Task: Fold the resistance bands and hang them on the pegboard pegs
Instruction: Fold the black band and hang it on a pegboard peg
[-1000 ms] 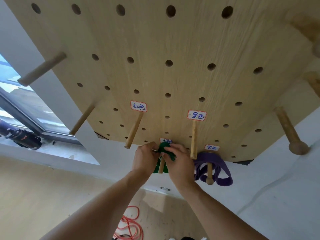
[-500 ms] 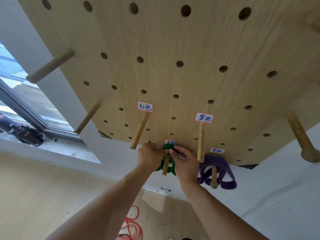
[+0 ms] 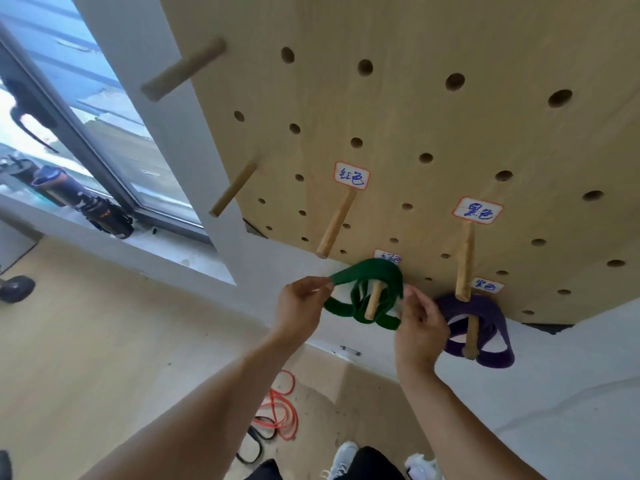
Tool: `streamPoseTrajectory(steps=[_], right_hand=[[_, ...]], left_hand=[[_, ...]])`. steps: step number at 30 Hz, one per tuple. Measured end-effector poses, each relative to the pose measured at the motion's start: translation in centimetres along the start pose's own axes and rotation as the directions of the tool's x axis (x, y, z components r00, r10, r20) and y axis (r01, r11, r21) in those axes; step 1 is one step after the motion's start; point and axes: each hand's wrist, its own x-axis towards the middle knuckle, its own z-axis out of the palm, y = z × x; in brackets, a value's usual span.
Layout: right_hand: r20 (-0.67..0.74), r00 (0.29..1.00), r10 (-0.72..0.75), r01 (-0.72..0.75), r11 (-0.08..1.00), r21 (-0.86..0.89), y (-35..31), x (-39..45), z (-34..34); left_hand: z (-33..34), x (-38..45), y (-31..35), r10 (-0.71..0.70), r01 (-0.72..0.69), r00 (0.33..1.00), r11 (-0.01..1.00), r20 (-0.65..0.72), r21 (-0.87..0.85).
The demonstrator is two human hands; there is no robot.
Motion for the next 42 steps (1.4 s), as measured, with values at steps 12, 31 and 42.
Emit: streamPoseTrajectory(steps=[12,31,42], right_hand=[[0.168,0.960,0.222,-0.150,0.922,-0.356,12.1,-15.7,4.0],[0.583,0.530,0.616,0.232,0.556,-0.798,66.8,-28.7,17.6],[0.830,0.234,0.506,0.969,-0.048,-0.244,88.8,-30.0,24.9]], left_hand=[[-15.9,-6.4,-20.1,-0.291,0.288,0.950,0.957,-0.111,-0.048],[-13.9,-3.8,-70.0,-0.534,0.542,0.840,0.835,-0.095,0.096],[-15.1,1.2,-72.8,-0.327,0.283,0.945,0.794,-0.014,0.538]])
